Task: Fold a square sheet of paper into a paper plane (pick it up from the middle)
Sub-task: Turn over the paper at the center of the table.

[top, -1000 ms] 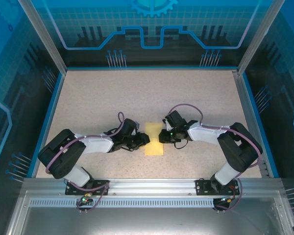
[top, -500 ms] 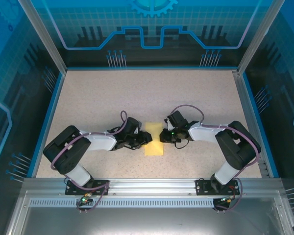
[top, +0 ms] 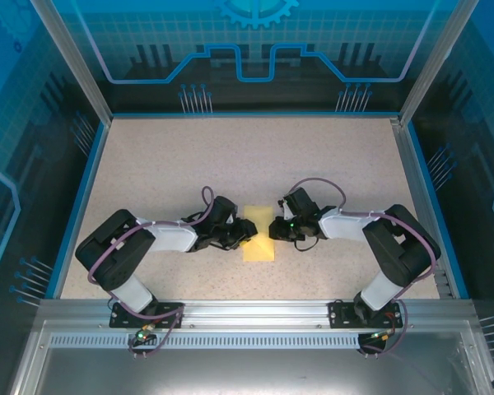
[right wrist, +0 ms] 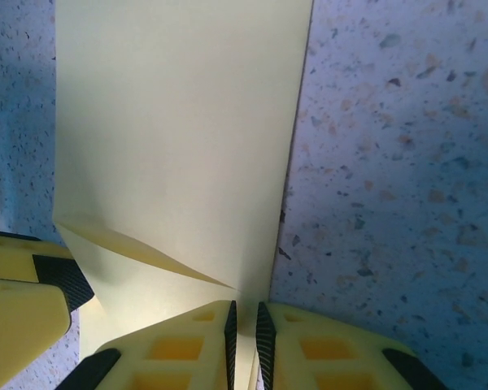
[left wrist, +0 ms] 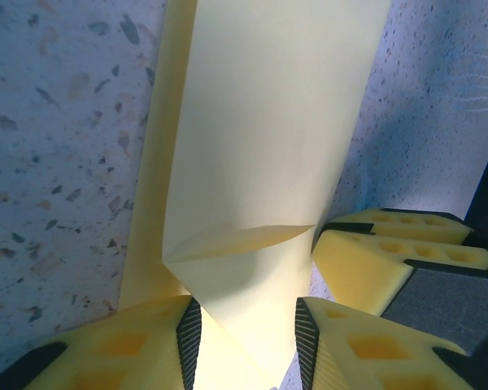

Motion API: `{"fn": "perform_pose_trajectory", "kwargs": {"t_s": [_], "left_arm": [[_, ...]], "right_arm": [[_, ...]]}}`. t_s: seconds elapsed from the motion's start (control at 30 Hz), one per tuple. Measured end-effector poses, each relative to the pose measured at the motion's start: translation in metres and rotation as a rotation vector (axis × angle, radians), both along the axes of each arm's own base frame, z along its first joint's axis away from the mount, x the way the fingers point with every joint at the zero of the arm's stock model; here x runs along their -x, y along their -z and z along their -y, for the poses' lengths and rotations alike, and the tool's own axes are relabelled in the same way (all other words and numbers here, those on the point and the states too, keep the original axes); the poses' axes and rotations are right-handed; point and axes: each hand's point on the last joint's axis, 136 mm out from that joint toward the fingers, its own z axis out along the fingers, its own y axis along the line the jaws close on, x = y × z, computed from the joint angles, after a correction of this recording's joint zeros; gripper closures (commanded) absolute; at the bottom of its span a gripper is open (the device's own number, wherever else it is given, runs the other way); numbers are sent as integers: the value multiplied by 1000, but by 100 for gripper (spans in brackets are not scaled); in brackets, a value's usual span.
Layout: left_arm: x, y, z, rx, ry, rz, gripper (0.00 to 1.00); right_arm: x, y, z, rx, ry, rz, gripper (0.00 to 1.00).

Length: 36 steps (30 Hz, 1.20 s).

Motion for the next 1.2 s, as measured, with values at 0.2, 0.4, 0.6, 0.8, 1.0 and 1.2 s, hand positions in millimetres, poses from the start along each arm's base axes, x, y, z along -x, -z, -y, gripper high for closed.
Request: {"fn": "perform_pose_trajectory", "kwargs": {"t_s": [0.2,0.4,0.6,0.8,1.0,1.2], "left_arm": [[-2,1,3,12,-10,-4,61],[-4,0,5,23,-6,12,62],[-8,-8,12,48,27,80,67],[-8,-9,14,44,53,109,75],[-7,-10,15,51,66,121,76],[-4,-9,15,52,85,134,84]], "right_arm": [[0,0,0,-2,0,3,81],[0,0,0,-3,0,5,81],[0,0,0,-3,0,5,82],[0,0,0,-5,2,2,82],[0,-1,0,-19,9,-10,81],[0,-1,0,-29,18,-21,81]]}}
